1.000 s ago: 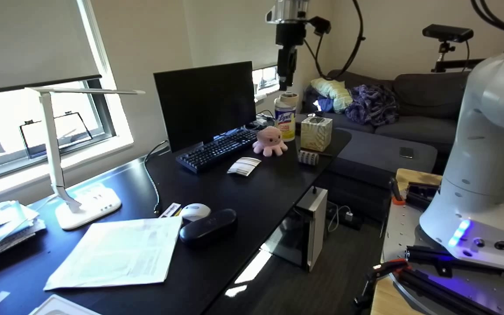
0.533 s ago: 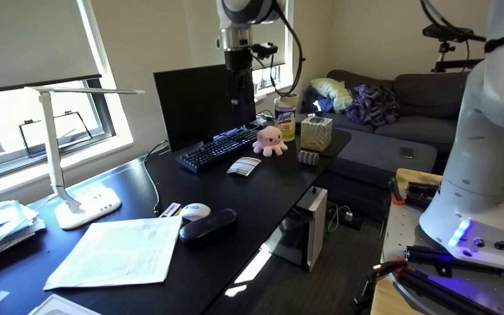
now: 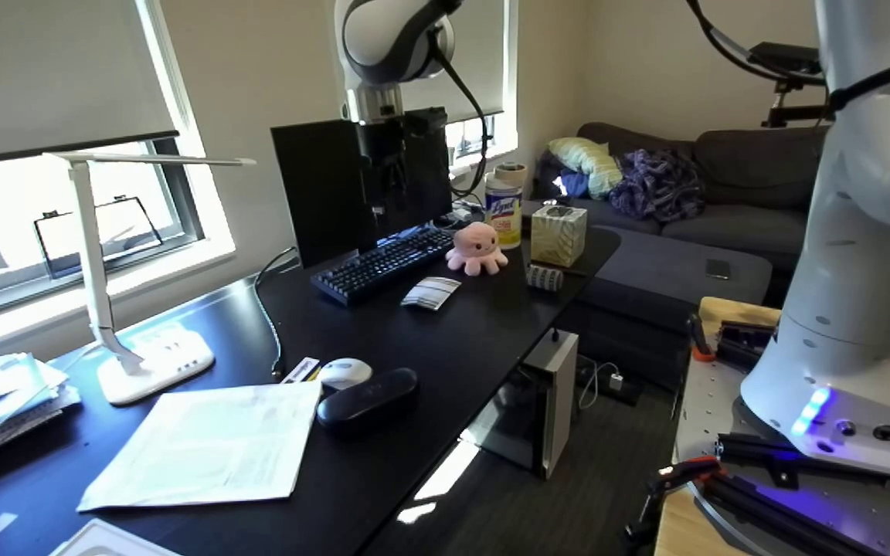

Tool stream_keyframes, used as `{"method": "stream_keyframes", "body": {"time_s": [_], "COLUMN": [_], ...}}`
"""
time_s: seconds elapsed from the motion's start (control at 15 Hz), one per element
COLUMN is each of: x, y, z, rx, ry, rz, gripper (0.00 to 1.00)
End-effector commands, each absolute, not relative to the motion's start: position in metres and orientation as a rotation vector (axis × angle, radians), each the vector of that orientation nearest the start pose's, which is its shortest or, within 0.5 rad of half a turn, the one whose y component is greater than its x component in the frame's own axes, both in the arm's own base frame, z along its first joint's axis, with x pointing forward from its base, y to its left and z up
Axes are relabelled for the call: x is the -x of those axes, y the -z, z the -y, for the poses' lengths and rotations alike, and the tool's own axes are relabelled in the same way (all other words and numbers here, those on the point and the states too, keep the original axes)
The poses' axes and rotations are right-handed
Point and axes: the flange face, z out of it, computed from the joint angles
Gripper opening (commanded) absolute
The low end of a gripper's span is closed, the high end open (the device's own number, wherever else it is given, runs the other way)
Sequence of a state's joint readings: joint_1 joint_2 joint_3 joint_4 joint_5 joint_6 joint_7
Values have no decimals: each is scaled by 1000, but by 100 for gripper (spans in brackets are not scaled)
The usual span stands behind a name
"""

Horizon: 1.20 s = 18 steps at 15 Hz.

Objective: Move the white mouse next to the coloured box

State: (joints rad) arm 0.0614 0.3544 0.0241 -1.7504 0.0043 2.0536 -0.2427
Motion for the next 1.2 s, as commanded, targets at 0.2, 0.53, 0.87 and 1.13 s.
{"method": "stream_keyframes", "body": {"time_s": [0.2,0.53,0.87,1.13], "x": [-639,-645,-656,-675], "y": [-369,-353,-298,-254], "z": [-54,-52,-101,-136], "rx": [3084,3041,2993,3026], "ry": [-73,-97,-143,-202], "rz": [505,533,640,583], "gripper": [100,100,100,100]}}
